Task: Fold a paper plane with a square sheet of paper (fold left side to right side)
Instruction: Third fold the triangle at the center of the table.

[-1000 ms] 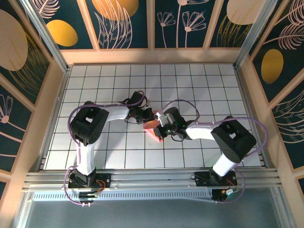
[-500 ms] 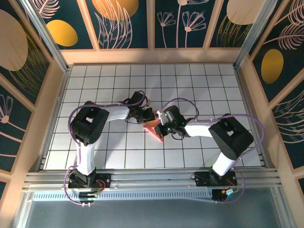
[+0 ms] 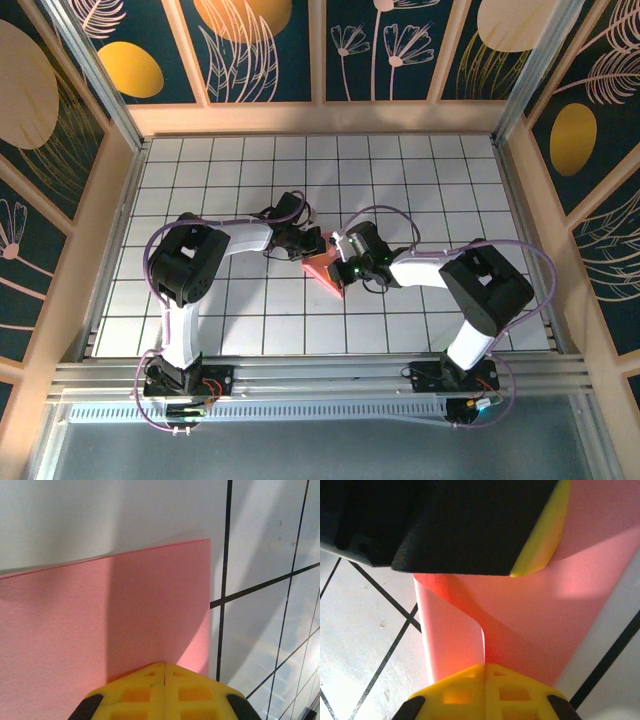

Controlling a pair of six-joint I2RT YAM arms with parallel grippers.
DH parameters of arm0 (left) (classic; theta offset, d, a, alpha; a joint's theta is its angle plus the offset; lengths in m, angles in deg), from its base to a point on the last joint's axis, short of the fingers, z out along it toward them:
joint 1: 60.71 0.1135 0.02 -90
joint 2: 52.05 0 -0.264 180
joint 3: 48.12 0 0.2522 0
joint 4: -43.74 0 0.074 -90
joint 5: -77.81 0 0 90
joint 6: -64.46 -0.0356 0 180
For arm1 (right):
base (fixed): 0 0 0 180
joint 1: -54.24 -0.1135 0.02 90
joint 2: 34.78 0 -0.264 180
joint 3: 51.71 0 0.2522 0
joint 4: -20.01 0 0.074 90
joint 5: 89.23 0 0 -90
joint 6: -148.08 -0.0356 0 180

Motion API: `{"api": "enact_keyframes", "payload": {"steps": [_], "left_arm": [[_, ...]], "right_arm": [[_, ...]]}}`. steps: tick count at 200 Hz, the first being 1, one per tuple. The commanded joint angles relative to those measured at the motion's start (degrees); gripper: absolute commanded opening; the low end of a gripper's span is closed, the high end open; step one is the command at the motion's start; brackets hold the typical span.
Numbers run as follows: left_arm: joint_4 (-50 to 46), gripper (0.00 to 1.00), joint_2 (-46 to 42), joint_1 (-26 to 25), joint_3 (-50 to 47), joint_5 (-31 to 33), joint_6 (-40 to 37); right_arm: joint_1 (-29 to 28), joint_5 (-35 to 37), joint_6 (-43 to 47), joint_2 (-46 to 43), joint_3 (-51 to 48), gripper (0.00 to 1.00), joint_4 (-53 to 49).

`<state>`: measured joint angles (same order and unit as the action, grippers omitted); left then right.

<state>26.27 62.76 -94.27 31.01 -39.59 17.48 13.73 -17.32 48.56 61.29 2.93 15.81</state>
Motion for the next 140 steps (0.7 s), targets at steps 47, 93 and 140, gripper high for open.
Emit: {"api": "enact_keyframes", "payload": {"steps": [47,93,140], "left_arm": [[-3.6,0.05,2.3,-0.7,0.1,2.2,-1.3],[-3.6,0.05,2.2,-0.7,0.1,2.3,-1.4],[-3.5,0.06,1.9,-0.7,0.0,2.3,-1.3]], "right_arm": [[0.6,0.7,0.5,0.4,1.2,0.00,-1.0],[0.6,0.9,0.6,1.2,1.3,0.00,-1.2],[0.6,0.9,0.6,2.1,1.2,0.00,-1.7]]}}
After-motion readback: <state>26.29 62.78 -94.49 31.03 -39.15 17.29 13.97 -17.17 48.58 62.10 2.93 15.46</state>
